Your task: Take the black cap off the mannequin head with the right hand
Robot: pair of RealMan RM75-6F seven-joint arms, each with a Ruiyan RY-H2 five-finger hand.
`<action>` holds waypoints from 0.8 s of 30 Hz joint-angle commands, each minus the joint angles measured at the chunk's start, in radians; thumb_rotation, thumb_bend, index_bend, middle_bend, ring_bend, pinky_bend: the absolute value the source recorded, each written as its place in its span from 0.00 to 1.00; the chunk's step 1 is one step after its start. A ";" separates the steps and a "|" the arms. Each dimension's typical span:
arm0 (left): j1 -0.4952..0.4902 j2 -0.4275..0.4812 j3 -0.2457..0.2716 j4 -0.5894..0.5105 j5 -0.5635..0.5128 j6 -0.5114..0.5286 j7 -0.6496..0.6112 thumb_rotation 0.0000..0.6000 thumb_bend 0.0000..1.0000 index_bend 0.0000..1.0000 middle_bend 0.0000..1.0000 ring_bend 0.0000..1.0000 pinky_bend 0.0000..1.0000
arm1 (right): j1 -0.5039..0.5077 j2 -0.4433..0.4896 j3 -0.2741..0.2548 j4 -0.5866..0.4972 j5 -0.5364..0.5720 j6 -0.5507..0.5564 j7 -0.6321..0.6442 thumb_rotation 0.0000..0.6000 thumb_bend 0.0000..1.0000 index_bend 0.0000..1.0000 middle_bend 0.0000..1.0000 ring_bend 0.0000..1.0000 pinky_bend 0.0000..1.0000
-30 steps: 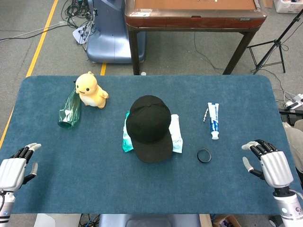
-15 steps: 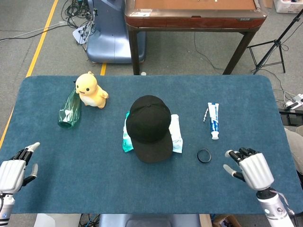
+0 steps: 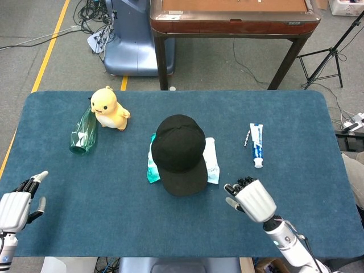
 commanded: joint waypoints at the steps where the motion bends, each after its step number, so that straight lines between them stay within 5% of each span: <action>1: 0.000 0.002 -0.001 0.001 0.000 0.000 -0.006 1.00 0.50 0.05 0.21 0.25 0.47 | 0.034 -0.052 0.015 0.024 0.018 -0.037 -0.001 1.00 0.00 0.64 0.95 0.78 0.87; 24: 0.000 0.016 -0.004 -0.004 -0.016 -0.011 -0.021 1.00 0.51 0.14 0.21 0.25 0.47 | 0.188 -0.267 0.068 0.208 0.044 -0.045 0.014 1.00 0.00 0.64 0.95 0.78 0.87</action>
